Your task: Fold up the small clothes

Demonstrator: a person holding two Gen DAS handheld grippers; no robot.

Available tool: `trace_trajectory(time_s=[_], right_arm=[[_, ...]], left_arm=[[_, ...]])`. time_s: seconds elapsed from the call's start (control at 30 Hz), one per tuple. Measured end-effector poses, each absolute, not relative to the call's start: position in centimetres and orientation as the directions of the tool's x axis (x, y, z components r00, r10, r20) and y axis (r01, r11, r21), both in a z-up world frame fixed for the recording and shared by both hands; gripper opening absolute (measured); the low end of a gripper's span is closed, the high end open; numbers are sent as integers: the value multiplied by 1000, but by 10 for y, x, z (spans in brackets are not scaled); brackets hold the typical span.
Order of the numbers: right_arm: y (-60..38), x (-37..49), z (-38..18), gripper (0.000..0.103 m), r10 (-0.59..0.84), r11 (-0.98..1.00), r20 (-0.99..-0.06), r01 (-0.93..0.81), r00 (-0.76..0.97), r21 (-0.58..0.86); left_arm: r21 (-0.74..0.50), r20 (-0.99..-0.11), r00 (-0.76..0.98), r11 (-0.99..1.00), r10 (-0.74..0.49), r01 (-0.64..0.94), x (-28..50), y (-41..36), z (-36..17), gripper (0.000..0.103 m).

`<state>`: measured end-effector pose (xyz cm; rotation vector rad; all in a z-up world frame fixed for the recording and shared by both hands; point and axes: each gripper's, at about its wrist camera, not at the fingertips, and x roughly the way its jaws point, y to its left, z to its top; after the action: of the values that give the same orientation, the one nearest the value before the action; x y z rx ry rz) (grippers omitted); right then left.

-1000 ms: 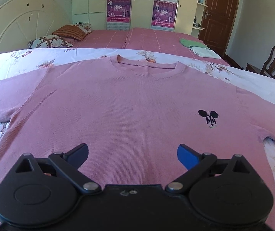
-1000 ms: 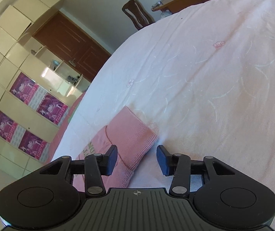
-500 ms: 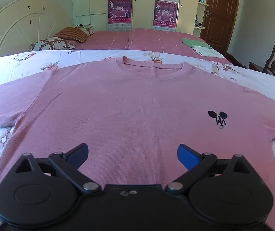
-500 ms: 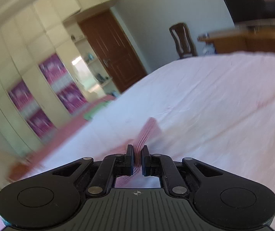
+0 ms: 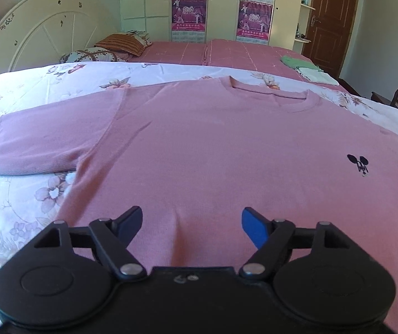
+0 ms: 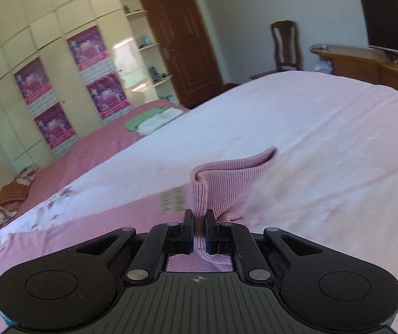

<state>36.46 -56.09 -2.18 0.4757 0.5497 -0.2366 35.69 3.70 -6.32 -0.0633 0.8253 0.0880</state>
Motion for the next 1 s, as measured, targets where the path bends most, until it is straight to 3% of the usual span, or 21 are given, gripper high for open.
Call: trace_trajectory(time_s=[0.1, 0.13, 0.4, 0.63, 0.67, 0.7, 0.73, 0.83, 1.0], right_arm=[[-501, 373, -13, 6, 4, 892, -536, 240, 844, 384], [-475, 379, -9, 6, 37, 901, -530, 201, 847, 384], [-277, 423, -14, 6, 260, 942, -520, -96, 814, 321], [-155, 450, -61, 8, 367, 930, -604, -284, 707, 234], [-145, 449, -65, 15, 353, 934, -615, -302, 705, 190], [-139, 441, -68, 35, 348, 933, -601, -330, 719, 146], [-135, 432, -69, 49, 362, 925, -584, -358, 726, 129], [-145, 409, -62, 49, 334, 940, -537, -315, 775, 130], [-211, 389, -53, 49, 232, 962, -531, -111, 815, 250]], left_arm=[[-66, -734, 679, 995, 3, -77, 366, 59, -67, 53], [-86, -737, 676, 994, -14, -73, 370, 67, -69, 52], [-177, -709, 699, 983, -91, -51, 388, 128, -67, 52], [-228, -696, 704, 973, -143, -26, 397, 153, -67, 52], [-246, -693, 702, 969, -165, -15, 399, 154, -68, 52], [-272, -689, 698, 962, -193, -3, 403, 153, -69, 52], [-300, -685, 694, 954, -222, 10, 407, 151, -70, 52], [-382, -659, 674, 920, -334, 82, 426, 130, -74, 52], [-481, -644, 581, 854, -497, 198, 468, 59, -92, 52]])
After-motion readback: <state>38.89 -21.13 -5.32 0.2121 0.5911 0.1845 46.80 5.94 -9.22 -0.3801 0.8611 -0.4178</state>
